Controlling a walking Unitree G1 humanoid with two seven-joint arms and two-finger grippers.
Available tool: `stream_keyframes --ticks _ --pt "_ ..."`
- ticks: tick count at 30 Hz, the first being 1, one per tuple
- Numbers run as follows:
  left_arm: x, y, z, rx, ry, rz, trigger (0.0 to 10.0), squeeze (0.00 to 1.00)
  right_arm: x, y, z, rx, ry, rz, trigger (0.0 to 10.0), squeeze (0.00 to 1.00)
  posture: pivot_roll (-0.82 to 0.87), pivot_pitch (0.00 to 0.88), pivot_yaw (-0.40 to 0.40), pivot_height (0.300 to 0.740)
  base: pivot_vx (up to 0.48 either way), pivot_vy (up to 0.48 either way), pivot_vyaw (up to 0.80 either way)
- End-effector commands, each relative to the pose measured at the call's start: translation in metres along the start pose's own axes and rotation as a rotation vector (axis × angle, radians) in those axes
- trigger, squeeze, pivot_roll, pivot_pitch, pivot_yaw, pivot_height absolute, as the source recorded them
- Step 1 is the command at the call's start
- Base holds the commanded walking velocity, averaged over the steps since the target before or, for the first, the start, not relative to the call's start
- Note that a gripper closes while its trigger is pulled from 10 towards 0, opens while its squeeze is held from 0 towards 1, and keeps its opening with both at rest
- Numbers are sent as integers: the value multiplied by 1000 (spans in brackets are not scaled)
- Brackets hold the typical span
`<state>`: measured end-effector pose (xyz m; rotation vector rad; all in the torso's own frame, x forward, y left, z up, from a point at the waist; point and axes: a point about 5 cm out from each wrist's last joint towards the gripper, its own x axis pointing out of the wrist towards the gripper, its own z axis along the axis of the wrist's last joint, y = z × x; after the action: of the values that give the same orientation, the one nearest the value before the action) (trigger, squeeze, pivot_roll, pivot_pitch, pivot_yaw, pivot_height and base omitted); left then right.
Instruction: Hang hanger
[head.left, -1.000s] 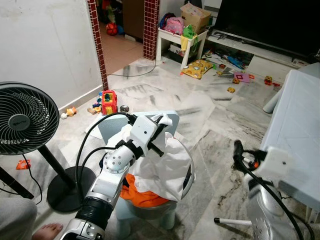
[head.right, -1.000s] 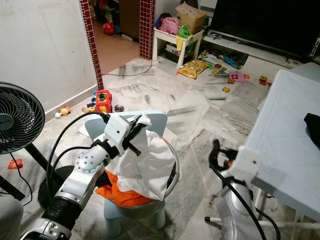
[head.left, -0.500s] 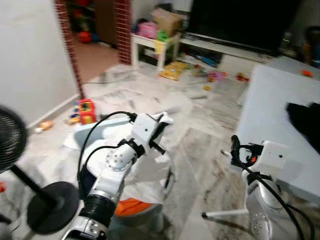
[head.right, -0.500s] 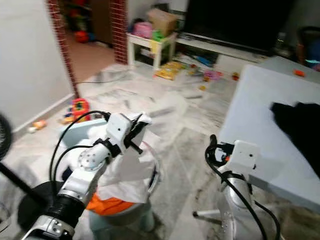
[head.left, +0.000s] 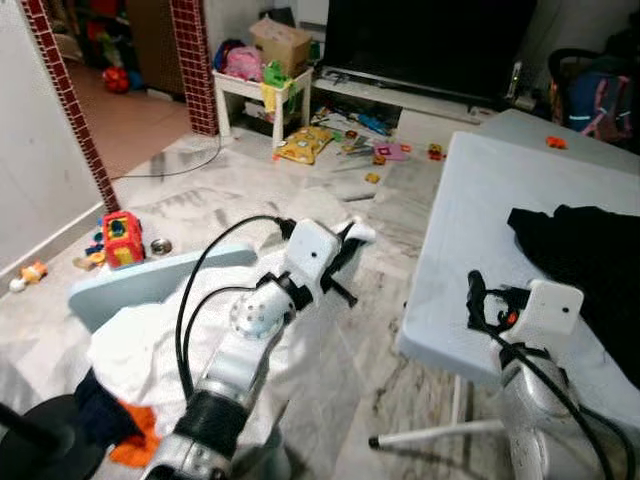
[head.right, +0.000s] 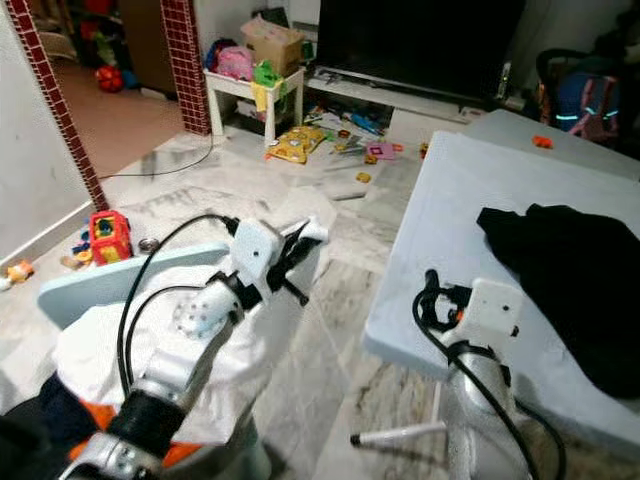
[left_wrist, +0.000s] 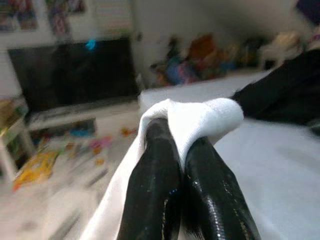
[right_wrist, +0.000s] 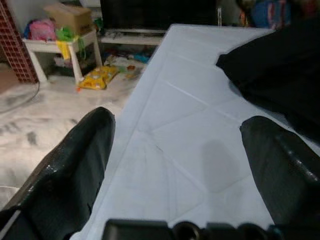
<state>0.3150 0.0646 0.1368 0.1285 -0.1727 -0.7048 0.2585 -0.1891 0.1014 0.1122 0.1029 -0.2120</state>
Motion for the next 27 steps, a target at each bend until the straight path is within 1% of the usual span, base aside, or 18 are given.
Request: stream_keyframes --ticks 1,3,5,9,11,22,27 --pt "7 -12 6 -6 -21 -41 10000 0 0 -12 2 -15 -1 -45 10000 0 33 0 -90 740 244 -382 0" --pt "7 -12 5 -22 -13 -17 10000 0 -1 -12 1 -13 4 -46 10000 0 32 0 -89 740 122 -184 0" --pt "7 -12 5 -16 -16 9 10000 0 -2 -13 0 -14 8 -48 10000 0 31 0 -88 740 0 0 0" --pt "6 -14 0 -30 18 11 10000 0 -3 -13 -2 -16 16 -50 10000 0 31 0 -92 740 0 0 0" --pt "4 -14 -3 -13 42 21 10000 0 -4 -13 -4 -20 27 -48 10000 0 32 0 -96 740 0 0 0" --pt "3 -15 -3 -21 52 27 10000 0 -3 -11 -5 -20 37 -41 10000 0 35 0 -105 740 0 0 0" --pt "3 -16 -4 -23 58 16 10000 0 -3 -13 -5 -19 38 -46 10000 0 36 0 -101 740 0 0 0"
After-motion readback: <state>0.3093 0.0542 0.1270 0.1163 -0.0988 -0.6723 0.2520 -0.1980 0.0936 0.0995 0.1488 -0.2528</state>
